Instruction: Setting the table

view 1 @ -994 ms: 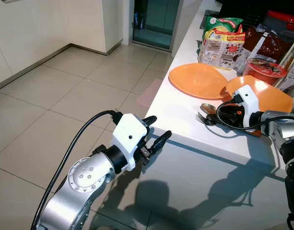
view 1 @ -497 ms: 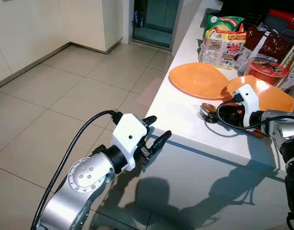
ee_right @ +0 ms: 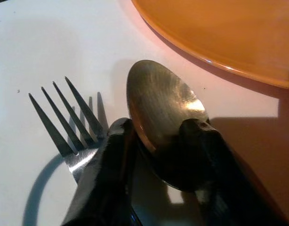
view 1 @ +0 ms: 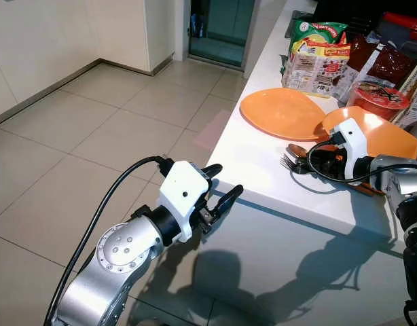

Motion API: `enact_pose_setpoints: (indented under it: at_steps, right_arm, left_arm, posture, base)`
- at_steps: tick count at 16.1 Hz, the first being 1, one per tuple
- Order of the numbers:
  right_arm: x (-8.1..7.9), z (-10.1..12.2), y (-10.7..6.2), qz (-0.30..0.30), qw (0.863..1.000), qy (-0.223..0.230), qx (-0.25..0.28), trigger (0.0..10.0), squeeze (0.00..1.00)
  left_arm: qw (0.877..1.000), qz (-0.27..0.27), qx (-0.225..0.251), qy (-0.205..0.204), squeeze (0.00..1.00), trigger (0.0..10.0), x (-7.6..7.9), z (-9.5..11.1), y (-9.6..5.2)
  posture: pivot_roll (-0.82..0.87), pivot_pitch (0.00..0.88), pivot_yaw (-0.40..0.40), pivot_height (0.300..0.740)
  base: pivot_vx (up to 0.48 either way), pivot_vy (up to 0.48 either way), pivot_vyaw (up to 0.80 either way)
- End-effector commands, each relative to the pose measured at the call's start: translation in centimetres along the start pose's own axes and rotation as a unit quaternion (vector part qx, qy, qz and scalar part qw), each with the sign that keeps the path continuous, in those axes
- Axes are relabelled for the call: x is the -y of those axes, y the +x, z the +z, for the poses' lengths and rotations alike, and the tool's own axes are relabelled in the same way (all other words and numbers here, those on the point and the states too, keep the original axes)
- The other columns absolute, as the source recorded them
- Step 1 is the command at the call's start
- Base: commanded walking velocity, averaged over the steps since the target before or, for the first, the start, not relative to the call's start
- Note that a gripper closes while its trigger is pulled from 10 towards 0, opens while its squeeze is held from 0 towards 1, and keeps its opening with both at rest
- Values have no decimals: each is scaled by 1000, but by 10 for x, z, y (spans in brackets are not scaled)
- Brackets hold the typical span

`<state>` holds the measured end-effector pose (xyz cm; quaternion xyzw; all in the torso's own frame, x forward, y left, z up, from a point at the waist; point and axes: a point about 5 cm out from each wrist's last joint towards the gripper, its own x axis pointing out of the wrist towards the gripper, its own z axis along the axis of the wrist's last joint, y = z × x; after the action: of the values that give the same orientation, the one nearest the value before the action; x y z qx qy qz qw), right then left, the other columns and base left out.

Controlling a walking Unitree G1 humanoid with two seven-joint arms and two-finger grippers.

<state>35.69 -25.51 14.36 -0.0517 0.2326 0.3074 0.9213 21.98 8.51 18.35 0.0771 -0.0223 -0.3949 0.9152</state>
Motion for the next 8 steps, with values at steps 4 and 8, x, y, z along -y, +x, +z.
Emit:
enact_pose_setpoints:
  at_steps: [4, 8]
  right_arm:
    - [2, 7, -4, 2, 1000, -1, 19, 0, 0]
    - [1, 23, -7, 23, 998, 7, 59, 0, 0]
  left_arm:
    - [1000, -4, 11, 9, 0, 10000, 2, 5, 0]
    - [1000, -2, 12, 11, 0, 10000, 1, 6, 0]
  posture:
    - [64, 0, -87, 740]
    - [66, 0, -92, 740]
  base:
    - [0, 0, 0]
    - [0, 0, 0]
